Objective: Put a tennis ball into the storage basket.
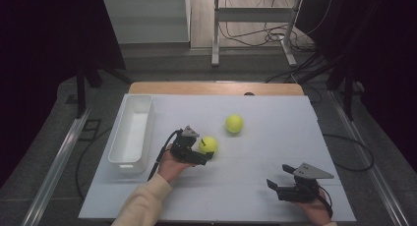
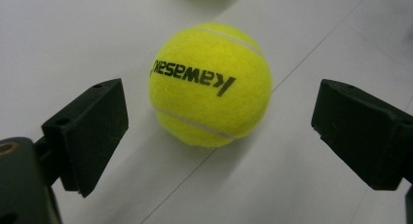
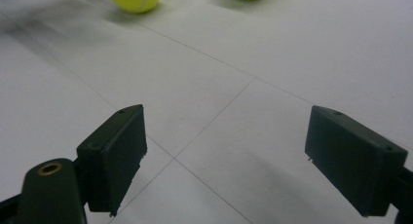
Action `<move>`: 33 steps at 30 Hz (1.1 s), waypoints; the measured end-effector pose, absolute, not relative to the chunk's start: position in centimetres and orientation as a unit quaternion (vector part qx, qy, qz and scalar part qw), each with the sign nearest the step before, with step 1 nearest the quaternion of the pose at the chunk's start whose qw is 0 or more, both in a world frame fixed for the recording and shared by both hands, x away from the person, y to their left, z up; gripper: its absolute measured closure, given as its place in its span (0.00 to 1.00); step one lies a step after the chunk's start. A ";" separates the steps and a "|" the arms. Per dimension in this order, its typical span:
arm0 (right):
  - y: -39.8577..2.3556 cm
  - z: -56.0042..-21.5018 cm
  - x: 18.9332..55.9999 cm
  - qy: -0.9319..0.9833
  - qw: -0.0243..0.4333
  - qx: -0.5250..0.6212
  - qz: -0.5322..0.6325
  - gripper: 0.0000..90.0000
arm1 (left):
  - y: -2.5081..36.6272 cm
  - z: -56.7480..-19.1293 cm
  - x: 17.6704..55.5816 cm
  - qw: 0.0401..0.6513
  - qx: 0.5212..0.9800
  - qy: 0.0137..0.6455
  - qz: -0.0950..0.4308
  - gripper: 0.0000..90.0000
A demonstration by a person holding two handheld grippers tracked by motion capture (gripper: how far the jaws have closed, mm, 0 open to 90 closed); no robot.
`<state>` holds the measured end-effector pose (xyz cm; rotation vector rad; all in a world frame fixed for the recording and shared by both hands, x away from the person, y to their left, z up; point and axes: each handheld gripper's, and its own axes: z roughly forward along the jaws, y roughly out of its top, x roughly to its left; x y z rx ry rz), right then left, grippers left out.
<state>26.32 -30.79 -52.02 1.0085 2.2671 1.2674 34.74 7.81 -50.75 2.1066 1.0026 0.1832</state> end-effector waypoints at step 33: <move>-30.8 -52.1 26.3 0.802 0.174 0.356 0.447 0.17 | 6.5 -51.5 36.7 0.366 0.847 0.380 0.067 0.29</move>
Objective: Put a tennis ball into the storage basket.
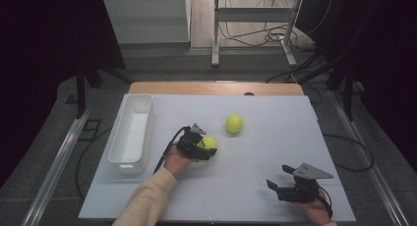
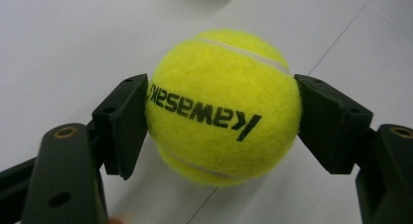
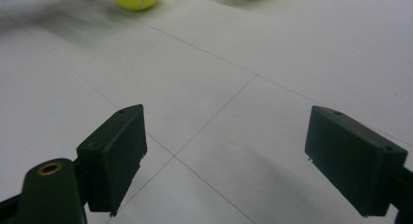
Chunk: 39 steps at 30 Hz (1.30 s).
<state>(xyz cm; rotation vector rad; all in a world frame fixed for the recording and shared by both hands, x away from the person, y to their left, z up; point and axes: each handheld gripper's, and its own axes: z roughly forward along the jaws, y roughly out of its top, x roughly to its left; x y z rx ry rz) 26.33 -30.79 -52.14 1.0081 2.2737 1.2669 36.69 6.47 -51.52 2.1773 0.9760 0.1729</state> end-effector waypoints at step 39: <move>-30.8 -52.1 26.3 0.801 0.176 0.355 0.448 0.17 | 8.0 -48.5 34.9 0.405 0.836 0.362 0.072 0.29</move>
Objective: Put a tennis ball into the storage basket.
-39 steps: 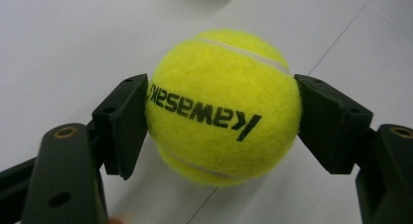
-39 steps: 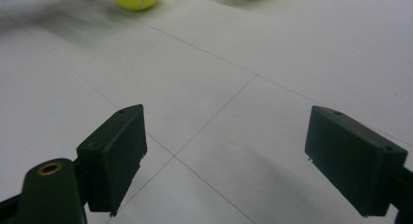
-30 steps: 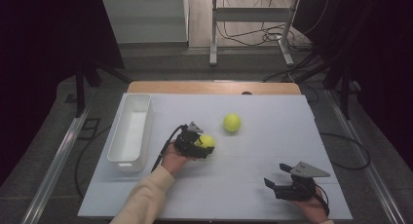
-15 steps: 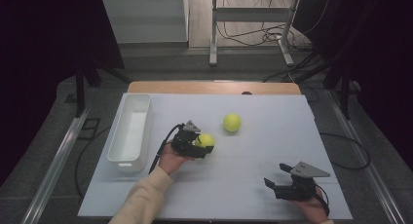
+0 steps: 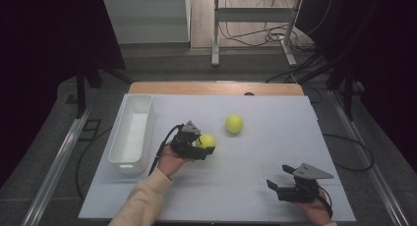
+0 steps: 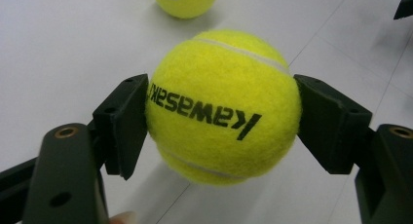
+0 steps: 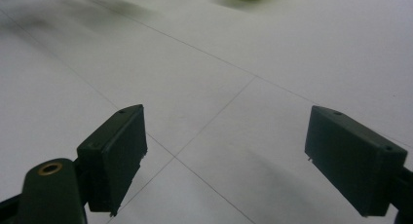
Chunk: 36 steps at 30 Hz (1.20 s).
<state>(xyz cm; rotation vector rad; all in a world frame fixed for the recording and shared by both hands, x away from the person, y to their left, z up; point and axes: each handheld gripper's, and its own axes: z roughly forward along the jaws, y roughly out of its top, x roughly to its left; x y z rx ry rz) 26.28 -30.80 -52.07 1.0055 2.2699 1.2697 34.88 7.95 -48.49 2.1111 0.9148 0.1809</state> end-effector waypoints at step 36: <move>-30.8 -52.1 26.3 0.802 0.177 0.354 0.448 0.17 | 10.7 -44.2 33.5 0.466 0.803 0.358 0.095 0.29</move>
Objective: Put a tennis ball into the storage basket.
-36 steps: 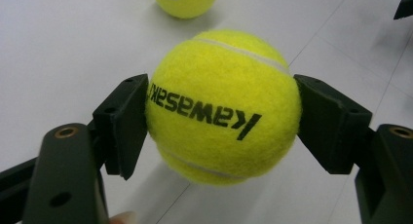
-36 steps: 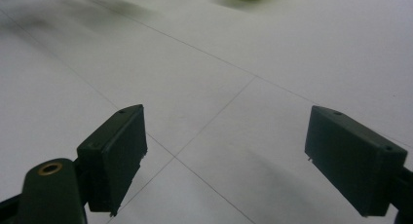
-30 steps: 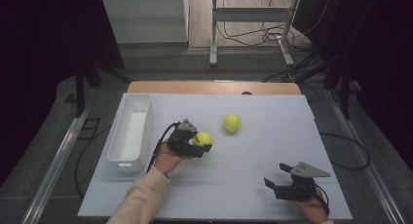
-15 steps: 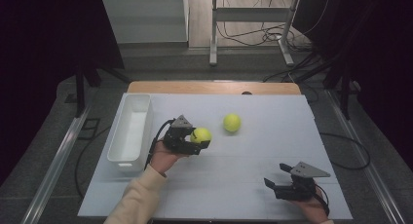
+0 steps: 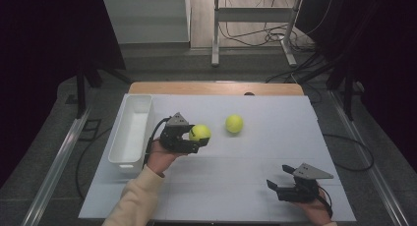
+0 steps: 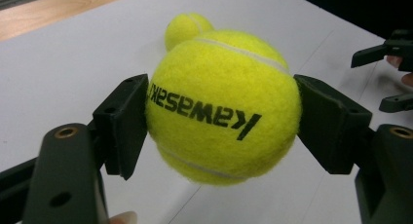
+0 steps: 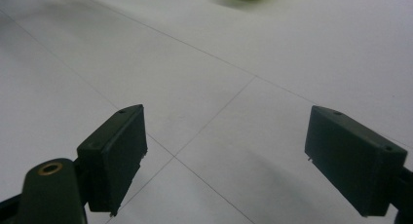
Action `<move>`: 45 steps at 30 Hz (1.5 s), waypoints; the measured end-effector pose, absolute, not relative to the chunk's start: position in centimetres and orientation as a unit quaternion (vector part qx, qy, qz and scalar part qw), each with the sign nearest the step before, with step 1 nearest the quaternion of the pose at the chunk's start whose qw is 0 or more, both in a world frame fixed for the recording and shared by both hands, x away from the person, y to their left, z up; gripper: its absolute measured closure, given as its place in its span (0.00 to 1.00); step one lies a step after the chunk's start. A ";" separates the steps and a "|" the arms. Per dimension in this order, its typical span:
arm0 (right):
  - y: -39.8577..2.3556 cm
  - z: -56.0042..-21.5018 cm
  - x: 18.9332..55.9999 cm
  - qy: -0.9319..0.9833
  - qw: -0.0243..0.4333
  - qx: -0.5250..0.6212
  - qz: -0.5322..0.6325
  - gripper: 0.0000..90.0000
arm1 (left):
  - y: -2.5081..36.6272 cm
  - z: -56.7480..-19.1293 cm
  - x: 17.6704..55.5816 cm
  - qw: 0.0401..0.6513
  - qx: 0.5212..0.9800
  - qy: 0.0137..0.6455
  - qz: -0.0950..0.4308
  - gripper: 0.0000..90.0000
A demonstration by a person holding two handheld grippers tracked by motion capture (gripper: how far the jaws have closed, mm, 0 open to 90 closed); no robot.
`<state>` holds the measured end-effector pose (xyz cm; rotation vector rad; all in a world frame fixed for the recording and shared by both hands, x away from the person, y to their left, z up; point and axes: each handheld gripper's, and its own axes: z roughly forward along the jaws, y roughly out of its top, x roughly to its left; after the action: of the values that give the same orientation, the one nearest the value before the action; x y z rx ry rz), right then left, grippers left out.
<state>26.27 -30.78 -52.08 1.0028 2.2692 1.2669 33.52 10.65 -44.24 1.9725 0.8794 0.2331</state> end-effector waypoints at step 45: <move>-30.8 -52.1 26.3 0.802 0.178 0.354 0.447 0.18 | 15.1 -41.3 32.9 0.510 0.760 0.380 0.134 0.29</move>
<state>26.28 -30.81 -52.05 1.0008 2.2681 1.2653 32.88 15.12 -41.32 1.8292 0.9155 0.3236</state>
